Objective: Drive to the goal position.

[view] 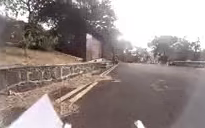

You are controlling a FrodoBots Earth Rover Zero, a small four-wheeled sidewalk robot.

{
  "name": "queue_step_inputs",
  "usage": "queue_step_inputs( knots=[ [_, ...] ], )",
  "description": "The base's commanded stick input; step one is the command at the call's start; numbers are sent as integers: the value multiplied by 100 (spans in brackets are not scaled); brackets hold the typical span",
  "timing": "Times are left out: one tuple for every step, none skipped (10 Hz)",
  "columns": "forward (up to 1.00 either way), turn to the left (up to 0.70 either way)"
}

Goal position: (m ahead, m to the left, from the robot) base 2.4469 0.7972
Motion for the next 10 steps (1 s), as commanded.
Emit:
queue_step_inputs(
  knots=[
    [100,-30],
    [100,-30],
    [100,-30],
    [100,-22],
    [100,-11],
    [100,0],
    [100,0],
    [100,0],
    [100,-5],
    [100,-14]
  ],
)
